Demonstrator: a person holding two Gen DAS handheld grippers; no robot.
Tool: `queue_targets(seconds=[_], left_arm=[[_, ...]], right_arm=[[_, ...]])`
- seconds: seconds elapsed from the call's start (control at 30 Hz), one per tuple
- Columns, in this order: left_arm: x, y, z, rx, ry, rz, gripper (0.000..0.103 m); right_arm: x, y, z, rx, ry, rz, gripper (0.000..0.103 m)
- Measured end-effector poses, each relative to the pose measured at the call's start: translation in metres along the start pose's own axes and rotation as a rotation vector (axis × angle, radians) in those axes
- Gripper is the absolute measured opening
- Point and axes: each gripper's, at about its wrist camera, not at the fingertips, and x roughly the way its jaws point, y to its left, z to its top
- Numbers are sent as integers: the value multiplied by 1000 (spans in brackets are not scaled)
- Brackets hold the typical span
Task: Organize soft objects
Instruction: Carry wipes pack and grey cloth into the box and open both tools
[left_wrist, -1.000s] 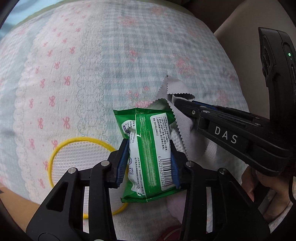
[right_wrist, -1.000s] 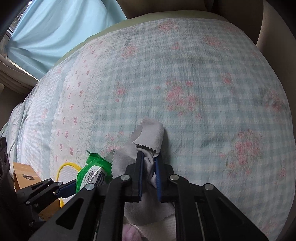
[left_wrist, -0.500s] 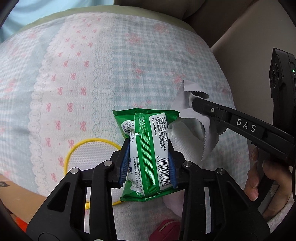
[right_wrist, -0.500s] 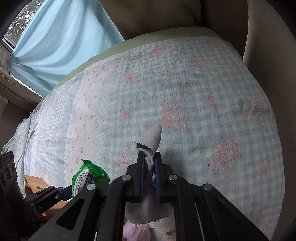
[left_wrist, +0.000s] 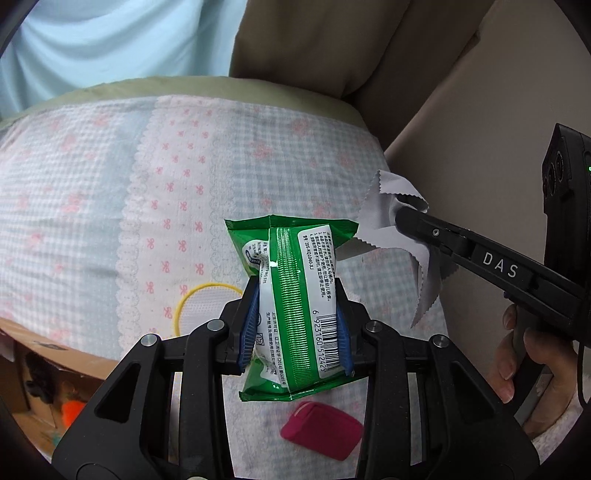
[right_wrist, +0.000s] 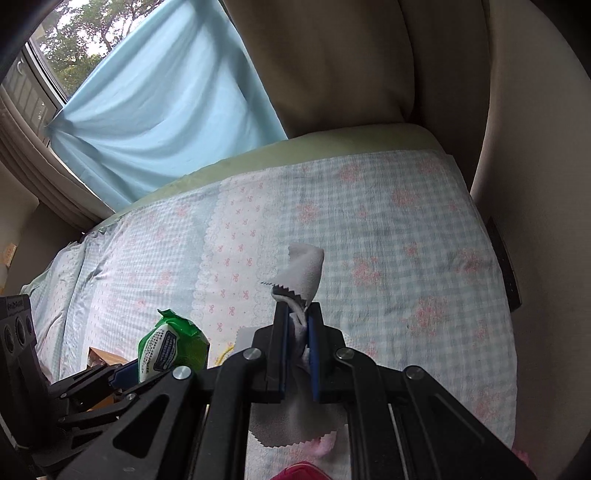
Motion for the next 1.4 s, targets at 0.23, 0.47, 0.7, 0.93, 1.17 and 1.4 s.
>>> queue_targets(seconds=[0.23, 0.47, 0.7, 0.93, 1.17, 1.4], left_arm=[[-97, 8, -12, -19, -86, 18, 32], [-178, 51, -42, -43, -124, 99, 32], [-225, 126, -78, -76, -98, 175, 32], [-238, 214, -101, -99, -32, 175, 32], [-218, 280, -119, -23, 70, 167, 32], [-170, 313, -138, 54, 188, 153, 32]], right_arm=[[-66, 63, -16, -39, -40, 30, 9], [-85, 140, -56, -87, -1, 82, 9], [-67, 216, -100, -94, 65, 117, 9], [-26, 277, -131, -54, 126, 51, 9], [22, 312, -157, 18, 200, -19, 9], [62, 306, -175, 80, 266, -82, 9]])
